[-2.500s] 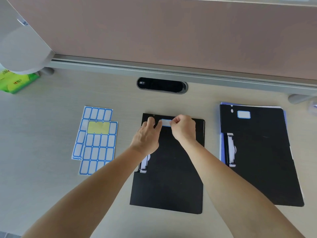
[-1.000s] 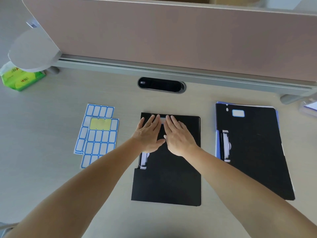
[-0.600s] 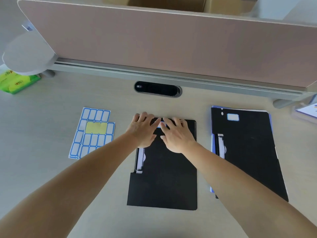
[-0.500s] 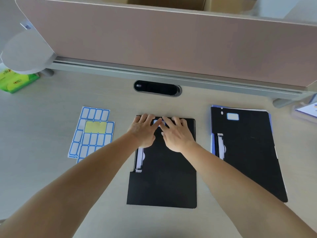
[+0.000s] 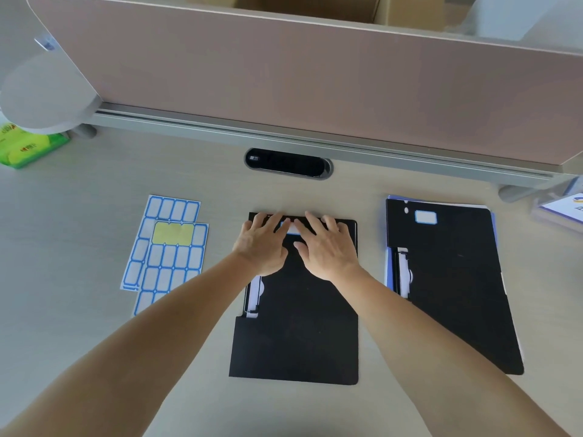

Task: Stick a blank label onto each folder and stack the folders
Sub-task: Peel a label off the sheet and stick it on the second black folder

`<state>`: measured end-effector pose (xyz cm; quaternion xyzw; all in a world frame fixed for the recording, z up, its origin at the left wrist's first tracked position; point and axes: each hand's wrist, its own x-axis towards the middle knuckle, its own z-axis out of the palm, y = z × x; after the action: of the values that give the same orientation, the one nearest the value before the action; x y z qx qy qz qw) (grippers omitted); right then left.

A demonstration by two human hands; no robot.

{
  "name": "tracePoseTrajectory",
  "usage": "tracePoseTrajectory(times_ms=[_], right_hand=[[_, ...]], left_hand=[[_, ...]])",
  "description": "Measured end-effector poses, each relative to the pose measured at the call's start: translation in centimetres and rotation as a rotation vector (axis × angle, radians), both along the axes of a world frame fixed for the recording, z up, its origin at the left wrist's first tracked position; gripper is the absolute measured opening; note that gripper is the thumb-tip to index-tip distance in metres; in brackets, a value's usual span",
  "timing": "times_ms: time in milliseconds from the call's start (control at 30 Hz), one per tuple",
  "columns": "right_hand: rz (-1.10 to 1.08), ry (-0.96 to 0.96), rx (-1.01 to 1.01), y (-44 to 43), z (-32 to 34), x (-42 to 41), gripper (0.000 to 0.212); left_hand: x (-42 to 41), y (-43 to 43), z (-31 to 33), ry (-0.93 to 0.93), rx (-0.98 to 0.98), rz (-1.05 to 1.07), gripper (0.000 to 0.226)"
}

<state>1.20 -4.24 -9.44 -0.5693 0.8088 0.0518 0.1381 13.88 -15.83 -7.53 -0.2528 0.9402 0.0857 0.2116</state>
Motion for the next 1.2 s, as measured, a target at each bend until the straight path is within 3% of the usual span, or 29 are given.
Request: tracePoseTrajectory(times_ms=[400, 700, 1200], right_hand=[[0.082, -0.080, -0.014, 2.5, -1.0, 0.3, 0.065], [0.096, -0.045, 0.010, 2.5, -1.2, 1.0, 0.064], [-0.011, 0.043, 0.047, -0.5, 0.4, 1.7, 0.079]], left_hand=[[3.2, -0.4, -1.0, 0.001, 0.166, -0.063, 0.077], [2.7, 0.6, -1.0, -0.006, 0.094, -0.048, 0.076], [1.3, -0.2, -0.2, -0.033, -0.041, -0.003, 0.070]])
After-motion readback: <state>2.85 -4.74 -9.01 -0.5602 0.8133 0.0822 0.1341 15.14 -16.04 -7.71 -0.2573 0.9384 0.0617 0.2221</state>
